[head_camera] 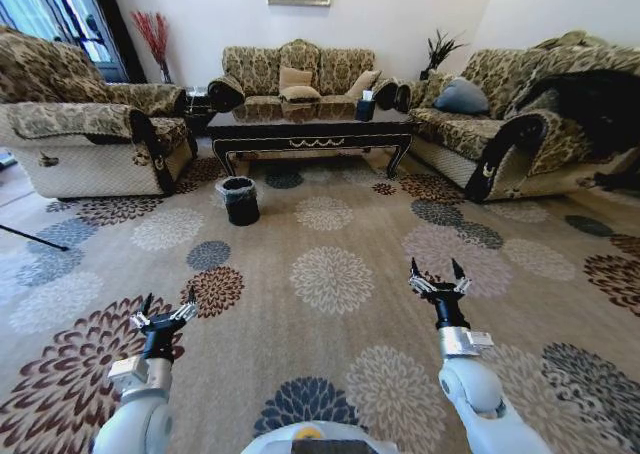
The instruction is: Move to the front of the table and pick up the trash from the floor, then place it into the trash bin.
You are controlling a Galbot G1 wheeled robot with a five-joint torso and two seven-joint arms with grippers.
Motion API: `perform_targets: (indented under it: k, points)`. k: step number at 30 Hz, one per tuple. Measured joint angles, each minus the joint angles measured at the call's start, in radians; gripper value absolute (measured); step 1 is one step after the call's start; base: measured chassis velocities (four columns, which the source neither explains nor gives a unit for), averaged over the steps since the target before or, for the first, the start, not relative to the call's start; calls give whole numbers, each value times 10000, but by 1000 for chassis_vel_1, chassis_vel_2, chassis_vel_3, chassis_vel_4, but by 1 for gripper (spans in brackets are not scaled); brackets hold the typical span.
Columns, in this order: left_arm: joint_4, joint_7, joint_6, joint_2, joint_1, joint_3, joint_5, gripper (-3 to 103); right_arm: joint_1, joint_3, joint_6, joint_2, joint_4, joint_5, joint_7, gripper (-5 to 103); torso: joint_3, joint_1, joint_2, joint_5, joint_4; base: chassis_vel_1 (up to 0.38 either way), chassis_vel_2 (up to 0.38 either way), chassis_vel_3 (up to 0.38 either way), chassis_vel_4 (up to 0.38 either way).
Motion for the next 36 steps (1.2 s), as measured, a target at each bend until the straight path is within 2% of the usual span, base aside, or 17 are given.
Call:
perform_targets:
  k: [16, 27, 36]
  points:
    - [0, 0, 0, 0, 0, 0, 0, 100, 1, 0, 0, 0, 0, 0, 0, 100, 1, 1, -1, -1, 2, 1, -3, 0, 5]
    - [0, 1, 0, -1, 1, 0, 0, 100, -2, 1, 0, -1, 0, 0, 0, 100, -3, -1, 1, 2, 0, 27, -142, -20, 143]
    - [0, 1, 0, 0, 1, 0, 0, 100, 0, 0, 0, 0, 0, 0, 0, 100, 0, 0, 0, -2, 2, 1, -15, 1, 5]
